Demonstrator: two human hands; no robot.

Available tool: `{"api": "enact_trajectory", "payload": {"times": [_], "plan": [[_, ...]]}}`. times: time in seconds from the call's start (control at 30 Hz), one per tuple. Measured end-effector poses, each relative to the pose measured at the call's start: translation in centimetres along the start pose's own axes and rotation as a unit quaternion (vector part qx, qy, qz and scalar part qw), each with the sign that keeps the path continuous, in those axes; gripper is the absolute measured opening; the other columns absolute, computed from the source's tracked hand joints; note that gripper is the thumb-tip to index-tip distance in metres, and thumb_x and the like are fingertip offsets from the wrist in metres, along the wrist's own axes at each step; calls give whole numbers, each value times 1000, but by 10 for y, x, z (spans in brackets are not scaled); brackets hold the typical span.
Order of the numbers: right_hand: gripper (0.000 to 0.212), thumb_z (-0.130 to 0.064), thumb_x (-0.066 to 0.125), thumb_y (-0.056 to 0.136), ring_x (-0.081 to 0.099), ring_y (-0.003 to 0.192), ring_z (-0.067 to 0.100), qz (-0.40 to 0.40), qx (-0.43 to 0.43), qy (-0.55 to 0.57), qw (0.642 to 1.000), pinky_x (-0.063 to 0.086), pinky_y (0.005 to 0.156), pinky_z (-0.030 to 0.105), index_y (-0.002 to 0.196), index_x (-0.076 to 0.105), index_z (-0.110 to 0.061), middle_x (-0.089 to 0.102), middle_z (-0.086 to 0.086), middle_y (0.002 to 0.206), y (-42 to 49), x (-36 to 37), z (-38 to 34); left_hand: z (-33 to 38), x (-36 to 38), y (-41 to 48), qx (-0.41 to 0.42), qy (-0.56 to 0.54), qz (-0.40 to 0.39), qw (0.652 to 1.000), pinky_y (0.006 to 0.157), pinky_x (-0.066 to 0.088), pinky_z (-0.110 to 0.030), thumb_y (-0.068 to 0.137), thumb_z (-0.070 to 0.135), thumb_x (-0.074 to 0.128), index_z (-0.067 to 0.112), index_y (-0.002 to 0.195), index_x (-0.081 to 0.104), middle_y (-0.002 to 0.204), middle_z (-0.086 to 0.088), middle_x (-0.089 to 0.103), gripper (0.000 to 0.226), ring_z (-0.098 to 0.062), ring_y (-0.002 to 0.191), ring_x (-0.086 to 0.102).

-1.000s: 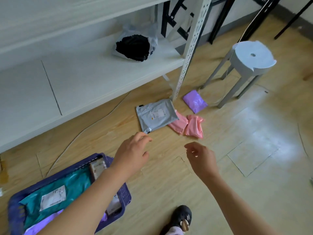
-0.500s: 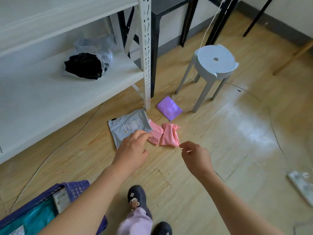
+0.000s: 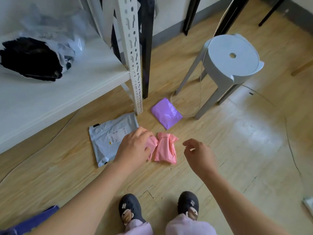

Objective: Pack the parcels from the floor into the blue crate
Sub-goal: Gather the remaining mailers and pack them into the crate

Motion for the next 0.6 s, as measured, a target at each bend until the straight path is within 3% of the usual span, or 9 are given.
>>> {"api": "enact_trajectory", "payload": {"times": [0.13,0.27,0.47,0.6], "plan": [[24,-28,57,83,63,93,17,15,-6,0,1000,45,75,26,107,65,-26,68,-9,103,69,51,22,-27,57,55,-19,-15,33,999,91,42,-38,80,9,60,12,118,61,125,-7,55,38,-31,107,57],[26,-37,58,84,61,97,16,15,-34,-45,998,43,73,25,107,63,-28,65,-9,108,147,116,44,-65,129,113,-35,-29,57,997,95,41,-37,78,6,59,12,118,61,122,-6,56,40,-28,110,55],[30,-36,56,84,60,103,22,29,-102,-156,982,45,75,28,112,62,-26,63,-4,114,267,207,71,-135,234,193,-38,-18,57,997,101,35,-35,83,13,59,15,126,55,127,-4,52,43,-26,114,52],[29,-29,53,85,57,105,25,25,-197,-264,944,46,73,30,111,62,-20,62,3,109,331,264,55,-172,286,234,-28,29,34,999,104,32,-32,85,21,57,19,136,44,134,-2,45,53,-22,123,46]]}}
Point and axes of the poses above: each hand's wrist, its own y-axis towards the middle knuckle, its own x-axis out of the palm, z = x × y, the point moved 10 cm from there along y, towards the middle knuckle
